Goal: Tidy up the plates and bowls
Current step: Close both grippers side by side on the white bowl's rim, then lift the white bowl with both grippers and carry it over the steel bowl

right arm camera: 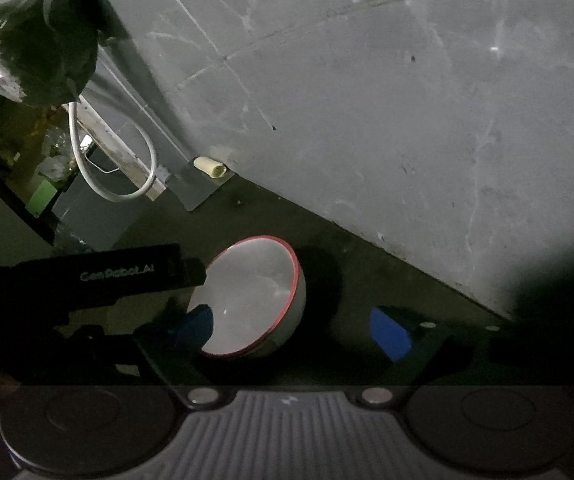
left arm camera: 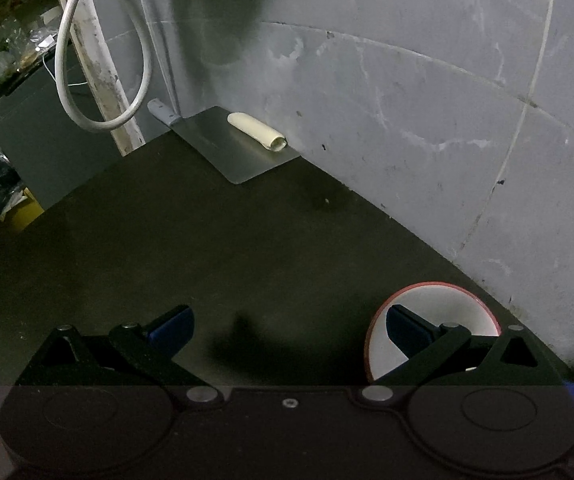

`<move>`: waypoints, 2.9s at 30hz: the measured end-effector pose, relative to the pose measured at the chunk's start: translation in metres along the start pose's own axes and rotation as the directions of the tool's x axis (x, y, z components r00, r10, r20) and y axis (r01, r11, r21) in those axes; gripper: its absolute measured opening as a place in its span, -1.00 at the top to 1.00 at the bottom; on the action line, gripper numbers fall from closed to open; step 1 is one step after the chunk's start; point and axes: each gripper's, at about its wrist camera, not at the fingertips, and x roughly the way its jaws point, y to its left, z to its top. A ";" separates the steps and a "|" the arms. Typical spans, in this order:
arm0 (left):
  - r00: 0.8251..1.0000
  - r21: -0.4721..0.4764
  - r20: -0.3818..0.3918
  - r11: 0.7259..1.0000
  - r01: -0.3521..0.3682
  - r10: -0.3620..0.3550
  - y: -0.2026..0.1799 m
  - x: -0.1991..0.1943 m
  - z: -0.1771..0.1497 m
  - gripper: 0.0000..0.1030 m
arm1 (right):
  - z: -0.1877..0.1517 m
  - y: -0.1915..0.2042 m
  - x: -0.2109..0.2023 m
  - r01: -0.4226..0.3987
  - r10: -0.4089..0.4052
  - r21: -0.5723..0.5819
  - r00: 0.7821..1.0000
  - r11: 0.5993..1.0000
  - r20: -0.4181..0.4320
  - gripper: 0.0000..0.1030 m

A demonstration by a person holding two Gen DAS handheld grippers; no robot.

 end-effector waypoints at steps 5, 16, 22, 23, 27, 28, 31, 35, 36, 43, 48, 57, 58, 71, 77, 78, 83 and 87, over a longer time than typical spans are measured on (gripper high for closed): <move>1.000 0.022 -0.007 1.000 0.008 -0.007 -0.003 0.001 -0.001 -0.83 | 0.003 0.003 0.004 0.015 -0.015 -0.022 1.000 1.000 0.004 -0.54; 0.994 -0.023 -0.053 0.995 0.099 -0.100 -0.001 0.002 -0.002 -0.42 | 0.006 0.003 0.010 -0.014 0.014 -0.045 1.000 0.999 -0.014 -0.15; 0.986 -0.050 -0.080 0.989 0.141 -0.144 0.000 0.003 -0.004 0.11 | 0.007 -0.001 0.011 -0.025 0.024 -0.048 0.999 0.999 -0.026 0.16; 0.985 -0.053 -0.083 0.987 0.149 -0.153 0.000 0.003 -0.004 0.21 | 0.007 0.000 0.011 -0.025 0.024 -0.049 0.999 0.998 -0.028 0.22; 0.977 -0.055 -0.105 0.982 0.183 -0.187 -0.003 0.004 -0.006 0.52 | 0.006 -0.002 0.011 -0.035 0.033 -0.051 0.999 0.998 -0.036 0.36; 0.975 -0.055 -0.108 0.980 0.190 -0.196 -0.004 0.004 -0.007 0.60 | 0.006 -0.002 0.011 -0.039 0.037 -0.051 0.999 0.998 -0.038 0.39; 0.969 -0.055 -0.121 0.976 0.208 -0.214 -0.007 0.003 -0.010 0.69 | 0.005 -0.001 0.010 -0.047 0.045 -0.052 0.998 0.998 -0.042 0.43; 0.967 -0.069 -0.121 0.974 0.217 -0.224 -0.009 -0.001 -0.015 0.78 | 0.004 -0.001 0.007 -0.058 0.054 -0.056 0.997 0.997 -0.057 0.44; 0.967 -0.073 -0.122 0.974 0.215 -0.223 -0.009 -0.002 -0.016 0.78 | 0.004 -0.001 0.007 -0.059 0.056 -0.057 0.997 0.997 -0.060 0.44; 0.970 -0.088 -0.082 0.971 0.222 -0.229 -0.007 -0.022 -0.020 0.79 | -0.003 -0.002 -0.006 -0.080 0.076 -0.059 0.995 0.995 -0.068 0.48; 0.973 -0.085 -0.048 0.971 0.223 -0.227 -0.006 -0.041 -0.021 0.78 | -0.002 0.002 -0.023 -0.098 0.095 -0.073 0.995 0.993 -0.038 0.48; 0.973 -0.083 0.029 0.970 0.229 -0.227 -0.007 -0.082 -0.025 0.79 | 0.001 0.014 -0.057 -0.115 0.118 -0.111 0.993 0.987 0.021 0.48; 0.973 -0.083 0.037 0.970 0.230 -0.228 -0.007 -0.086 -0.025 0.79 | 0.001 0.015 -0.061 -0.117 0.121 -0.114 0.992 0.987 0.026 0.48; 0.960 -0.095 0.151 0.964 0.249 -0.234 0.003 -0.154 -0.051 0.79 | -0.008 0.037 -0.126 -0.145 0.169 -0.207 0.980 0.968 0.104 0.48; 0.956 -0.165 0.194 0.954 0.252 -0.219 0.017 -0.179 -0.081 0.79 | -0.020 0.056 -0.147 -0.159 0.192 -0.278 0.977 0.947 0.097 0.48; 0.956 -0.179 0.201 0.951 0.252 -0.216 0.020 -0.183 -0.086 0.79 | -0.023 0.060 -0.150 -0.161 0.195 -0.294 0.976 0.942 0.092 0.48; 0.950 -0.255 0.246 0.933 0.256 -0.194 0.035 -0.205 -0.116 0.79 | -0.040 0.084 -0.168 -0.170 0.208 -0.383 0.976 0.908 0.061 0.48; 0.946 -0.300 0.271 0.919 0.258 -0.177 0.046 -0.219 -0.139 0.79 | -0.057 0.101 -0.183 -0.183 0.220 -0.441 0.975 0.879 0.034 0.48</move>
